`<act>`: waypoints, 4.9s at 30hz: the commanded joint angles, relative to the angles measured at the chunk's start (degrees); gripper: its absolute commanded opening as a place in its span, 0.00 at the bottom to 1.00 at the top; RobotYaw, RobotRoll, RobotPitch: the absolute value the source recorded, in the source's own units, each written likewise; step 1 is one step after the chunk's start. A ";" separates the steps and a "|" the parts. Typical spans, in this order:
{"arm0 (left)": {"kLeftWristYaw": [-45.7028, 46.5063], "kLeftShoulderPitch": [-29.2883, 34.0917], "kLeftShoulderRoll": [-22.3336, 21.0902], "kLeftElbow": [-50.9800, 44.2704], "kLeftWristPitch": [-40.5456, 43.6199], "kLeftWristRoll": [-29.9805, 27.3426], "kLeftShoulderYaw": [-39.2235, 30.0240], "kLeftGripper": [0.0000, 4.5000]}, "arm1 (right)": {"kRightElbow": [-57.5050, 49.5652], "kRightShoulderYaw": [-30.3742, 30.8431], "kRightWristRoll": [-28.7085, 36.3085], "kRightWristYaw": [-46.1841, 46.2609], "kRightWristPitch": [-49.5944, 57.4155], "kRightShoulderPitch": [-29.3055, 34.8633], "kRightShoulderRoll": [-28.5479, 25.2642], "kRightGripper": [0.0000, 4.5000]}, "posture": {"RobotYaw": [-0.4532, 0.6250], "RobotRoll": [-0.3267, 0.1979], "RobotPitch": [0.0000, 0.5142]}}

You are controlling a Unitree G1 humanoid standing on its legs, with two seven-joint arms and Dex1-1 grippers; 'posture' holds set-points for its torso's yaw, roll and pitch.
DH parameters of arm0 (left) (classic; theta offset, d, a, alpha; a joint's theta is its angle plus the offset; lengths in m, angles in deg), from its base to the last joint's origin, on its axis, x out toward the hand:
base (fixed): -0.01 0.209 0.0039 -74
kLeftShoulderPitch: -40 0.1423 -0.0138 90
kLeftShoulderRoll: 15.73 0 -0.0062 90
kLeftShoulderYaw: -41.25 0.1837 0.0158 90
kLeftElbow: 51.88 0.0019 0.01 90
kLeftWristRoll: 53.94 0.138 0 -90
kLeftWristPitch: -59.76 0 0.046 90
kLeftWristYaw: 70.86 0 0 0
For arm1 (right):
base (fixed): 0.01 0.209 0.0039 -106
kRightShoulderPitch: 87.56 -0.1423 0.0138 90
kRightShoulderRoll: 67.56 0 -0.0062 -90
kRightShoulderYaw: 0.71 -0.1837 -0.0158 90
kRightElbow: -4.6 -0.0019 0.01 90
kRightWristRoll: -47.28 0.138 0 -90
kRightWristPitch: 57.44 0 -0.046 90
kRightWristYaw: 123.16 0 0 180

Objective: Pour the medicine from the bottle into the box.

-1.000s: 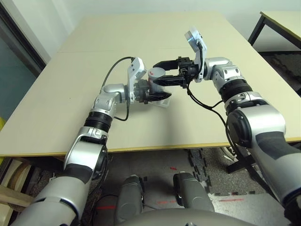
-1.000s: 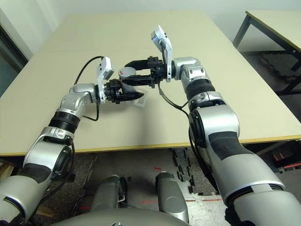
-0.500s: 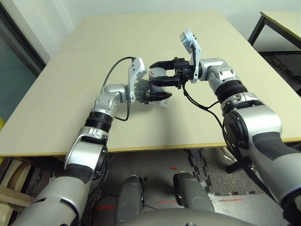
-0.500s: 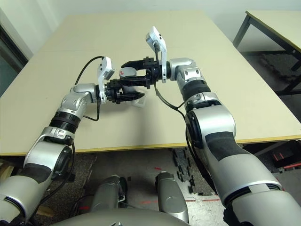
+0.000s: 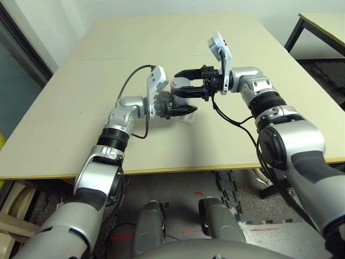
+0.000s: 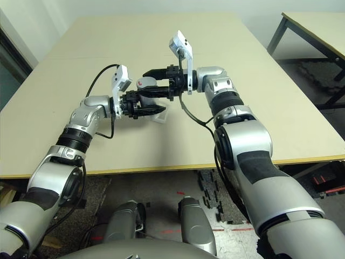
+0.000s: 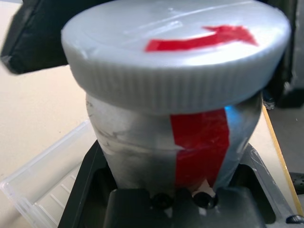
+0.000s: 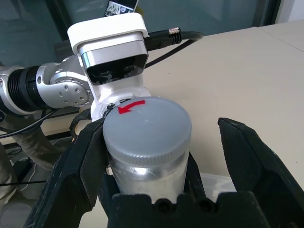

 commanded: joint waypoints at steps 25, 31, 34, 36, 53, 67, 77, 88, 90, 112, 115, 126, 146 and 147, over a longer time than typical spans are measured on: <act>-0.31 -0.08 0.03 -0.06 0.08 0.68 0.49 0.62 | -0.07 -0.11 0.41 -2.61 0.82 -1.04 -1.17 1.00 | 0.22 0.62 0.07; -0.21 -0.31 0.21 0.60 -0.29 0.95 0.57 0.62 | -0.49 -0.10 0.72 -2.84 1.20 -1.43 -0.07 1.00 | 0.22 0.62 0.07; -0.13 -0.44 0.32 0.85 -0.47 1.02 0.56 0.62 | -0.61 -0.09 0.79 -2.94 1.25 -1.46 0.16 1.00 | 0.22 0.62 0.07; -0.14 -0.57 0.36 1.05 -0.54 1.05 0.53 0.62 | -0.55 -0.12 0.81 -2.90 1.24 -1.56 0.17 1.00 | 0.22 0.62 0.07; -0.18 -0.53 0.38 1.40 -0.88 1.43 0.34 0.62 | -0.48 -0.03 0.71 -3.17 0.88 -1.41 0.34 0.57 | 0.22 0.62 0.05; -0.45 -0.11 0.41 1.09 -0.74 1.45 0.58 0.62 | 1.14 -12.51 12.55 1.92 18.68 -6.02 -0.71 0.57 | 0.22 0.62 0.05; 1.17 0.01 -0.40 0.42 -0.81 1.20 -0.62 0.62 | 2.72 -11.65 5.50 29.61 5.05 -2.71 -3.20 0.57 | 0.23 0.62 0.06; 6.69 -2.34 -3.69 5.61 -3.83 2.57 -3.31 0.62 | 4.22 -11.48 0.53 50.32 -0.86 5.77 -6.98 0.57 | 0.23 0.62 0.07; 7.63 -2.96 -4.12 6.94 -4.54 2.80 -3.64 0.62 | 4.22 -10.96 -0.24 51.00 -0.49 7.66 -7.78 0.57 | 0.23 0.62 0.07; 10.21 -5.25 -4.57 12.40 -7.86 4.76 -3.72 0.62 | 5.72 -8.84 -4.32 55.91 2.33 15.89 -11.12 0.57 | 0.23 0.62 0.04; 10.22 -5.30 -4.56 12.54 -7.92 4.87 -3.71 0.62 | 5.77 -8.46 -4.66 55.80 2.42 16.05 -10.96 0.57 | 0.23 0.62 0.04; 10.27 -5.50 -4.41 13.02 -8.00 5.30 -3.74 0.62 | 5.07 -7.13 -6.08 54.23 -0.48 15.55 -10.77 1.00 | 0.23 0.62 0.06; 10.42 -6.55 -5.01 14.83 -8.62 6.58 -3.55 0.62 | -7.71 7.38 -10.17 9.58 0.81 8.15 -14.93 1.00 | 0.22 0.62 0.08; 10.47 -6.68 -5.05 14.99 -8.66 6.70 -3.52 0.62 | -8.79 8.19 -10.42 8.69 1.10 8.57 -15.05 1.00 | 0.22 0.62 0.08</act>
